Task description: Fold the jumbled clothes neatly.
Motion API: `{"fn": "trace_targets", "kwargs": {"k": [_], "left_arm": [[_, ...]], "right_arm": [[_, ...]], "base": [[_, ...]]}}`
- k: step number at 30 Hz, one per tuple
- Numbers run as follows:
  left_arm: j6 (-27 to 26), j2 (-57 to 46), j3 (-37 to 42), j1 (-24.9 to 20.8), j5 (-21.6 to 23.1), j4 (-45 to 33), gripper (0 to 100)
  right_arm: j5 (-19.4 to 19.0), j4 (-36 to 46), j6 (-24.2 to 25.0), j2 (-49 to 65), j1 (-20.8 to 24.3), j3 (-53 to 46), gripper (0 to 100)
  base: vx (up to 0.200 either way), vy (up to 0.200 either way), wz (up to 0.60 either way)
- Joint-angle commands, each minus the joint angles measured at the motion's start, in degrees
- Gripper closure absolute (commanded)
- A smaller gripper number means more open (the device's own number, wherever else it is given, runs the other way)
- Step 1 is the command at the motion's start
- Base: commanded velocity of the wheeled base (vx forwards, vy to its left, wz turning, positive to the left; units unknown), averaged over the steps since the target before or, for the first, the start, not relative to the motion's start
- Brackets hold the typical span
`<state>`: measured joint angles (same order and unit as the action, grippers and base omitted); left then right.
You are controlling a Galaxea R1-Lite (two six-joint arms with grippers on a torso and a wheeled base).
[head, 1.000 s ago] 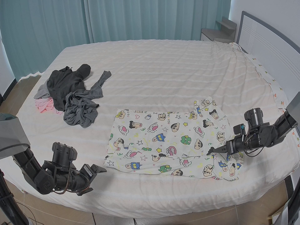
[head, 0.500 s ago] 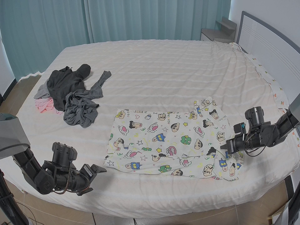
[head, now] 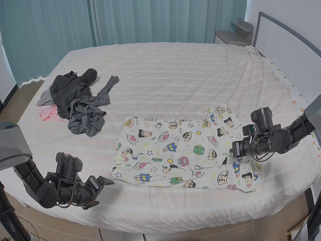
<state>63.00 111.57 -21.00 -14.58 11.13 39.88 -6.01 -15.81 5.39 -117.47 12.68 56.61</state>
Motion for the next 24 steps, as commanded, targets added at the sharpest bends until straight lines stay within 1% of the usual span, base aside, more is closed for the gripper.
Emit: {"fn": "trace_targets", "kwargs": {"k": [1, 2, 3, 9, 10, 15, 19, 20, 21, 22, 23, 24], "left_arm": [[0.02, 0.05, 0.0, -0.01, 0.03, 0.03, 0], [0.02, 0.14, 0.0, -0.01, 0.03, 0.03, 0], [-0.33, 0.14, 0.0, -0.01, 0.03, 0.03, 0], [-0.86, 0.14, 0.09, -0.01, -0.06, 0.03, 0], [-0.86, 0.14, 0.09, -0.01, -0.06, 0.03, 0], [-0.95, 0.14, 0.09, -0.01, -0.06, 0.03, 0], [-0.95, 0.14, 0.09, -0.01, -0.06, 0.03, 0], [-0.95, 0.14, 0.09, -0.01, -0.06, 0.03, 0], [-0.95, 0.14, 0.09, -0.01, -0.06, 0.03, 0], [-0.95, 0.05, 0.09, -0.01, -0.06, -0.06, 0], [-0.95, 0.05, 0.09, -0.01, -0.06, -0.06, 0], [-0.95, 0.14, 0.09, -0.01, -0.06, 0.03, 0]], "right_arm": [[1.53, 0.34, 0.76, -2.06, 1.82, 2.19, 100], [4.25, 0.25, 1.12, -2.77, 2.61, 2.8, 100], [5.39, 0.25, 1.38, -2.94, 3.05, 2.89, 100], [6.45, 0.34, 1.91, -3.47, 4.2, 2.54, 100], [6.63, 0.17, 1.99, -3.64, 4.55, 2.54, 0], [6.27, -0.54, 2.43, -3.38, 4.55, 2.8, 0], [6.1, -3.09, 4.37, -2.94, 4.02, 2.71, 0], [5.57, -6.78, 7.62, -2.33, 3.93, 1.92, 0], [5.39, -7.3, 8.15, -2.24, 3.85, 1.83, 0], [3.72, -9.5, 10.87, -1.45, 3.41, 1.22, 0], [3.72, -9.5, 10.87, -1.45, 3.41, 1.22, 0], [0.47, -10.2, 12.19, -0.57, 3.05, -0.19, 0]], "base": [[0.0, 0.0, 0.0], [0.0, 0.0, 0.0], [0.0, 0.0, 0.0], [0.0, 0.0, 0.0], [0.0, 0.0, 0.0], [0.0, 0.0, 0.0], [0.0, 0.0, 0.0], [0.0, 0.0, 0.0], [0.0, 0.0, 0.0], [0.0, 0.0, 0.0], [0.0, 0.0, 0.0], [0.0, 0.0, 0.0]]}}
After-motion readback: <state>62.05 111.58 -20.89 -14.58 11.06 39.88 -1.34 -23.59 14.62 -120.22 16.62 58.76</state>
